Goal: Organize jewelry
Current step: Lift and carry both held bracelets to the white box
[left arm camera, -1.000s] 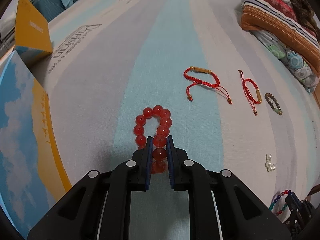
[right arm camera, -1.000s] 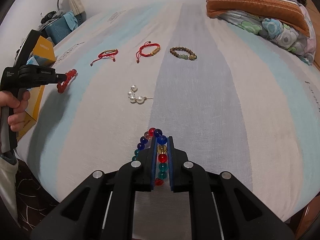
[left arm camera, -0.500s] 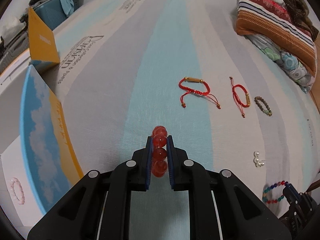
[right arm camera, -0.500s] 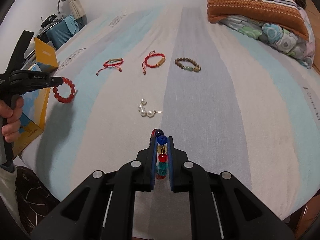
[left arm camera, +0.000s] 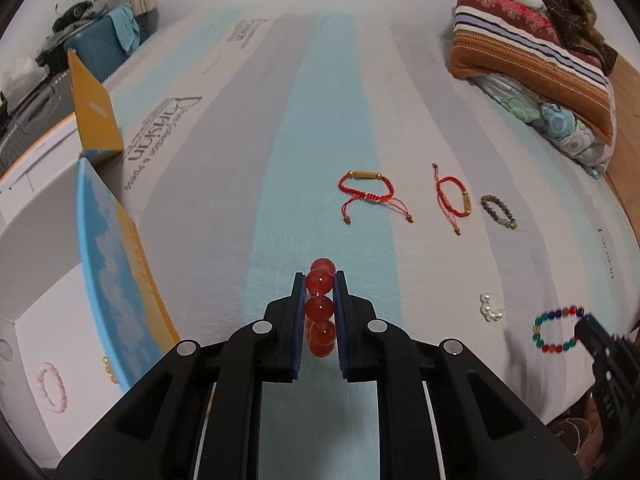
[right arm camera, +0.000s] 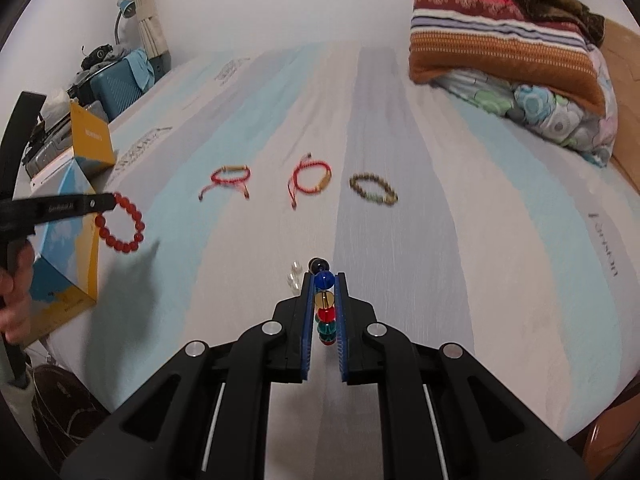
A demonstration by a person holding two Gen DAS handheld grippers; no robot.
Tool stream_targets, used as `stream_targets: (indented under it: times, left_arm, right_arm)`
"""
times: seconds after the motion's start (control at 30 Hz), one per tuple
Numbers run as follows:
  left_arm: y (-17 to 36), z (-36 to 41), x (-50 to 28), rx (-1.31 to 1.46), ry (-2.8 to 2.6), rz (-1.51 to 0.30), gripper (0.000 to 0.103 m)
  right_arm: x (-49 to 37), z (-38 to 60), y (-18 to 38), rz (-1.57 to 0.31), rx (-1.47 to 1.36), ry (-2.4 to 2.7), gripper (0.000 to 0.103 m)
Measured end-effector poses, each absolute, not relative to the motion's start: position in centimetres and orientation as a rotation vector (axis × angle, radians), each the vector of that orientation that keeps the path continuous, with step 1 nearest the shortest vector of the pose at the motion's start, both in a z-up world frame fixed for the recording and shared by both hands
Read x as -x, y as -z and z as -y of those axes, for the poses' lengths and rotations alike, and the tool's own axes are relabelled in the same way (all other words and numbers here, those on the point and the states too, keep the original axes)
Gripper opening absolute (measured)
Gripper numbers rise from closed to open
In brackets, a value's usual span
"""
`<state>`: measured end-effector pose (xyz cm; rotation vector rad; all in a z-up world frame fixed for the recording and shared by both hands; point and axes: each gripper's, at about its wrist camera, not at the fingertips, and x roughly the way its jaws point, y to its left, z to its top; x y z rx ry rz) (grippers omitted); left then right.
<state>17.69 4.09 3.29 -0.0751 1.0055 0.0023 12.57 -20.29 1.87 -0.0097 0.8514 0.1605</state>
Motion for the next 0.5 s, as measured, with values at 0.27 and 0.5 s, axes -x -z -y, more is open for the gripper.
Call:
stream_targets:
  times: [0.27, 0.5]
  left_arm:
    - [-6.2, -4.9, -16.3, 0.072, 0.0, -0.963, 0.013]
    - [-9.2, -6.7, -14.6, 0.075, -0.01, -0.912, 0.013]
  right_arm:
    - [-13.9, 17.3, -5.5, -0.796, 0.046, -0.155, 0.009]
    - [-15.1, 14.0, -8.6, -0.76, 0.06, -0.174, 0.009]
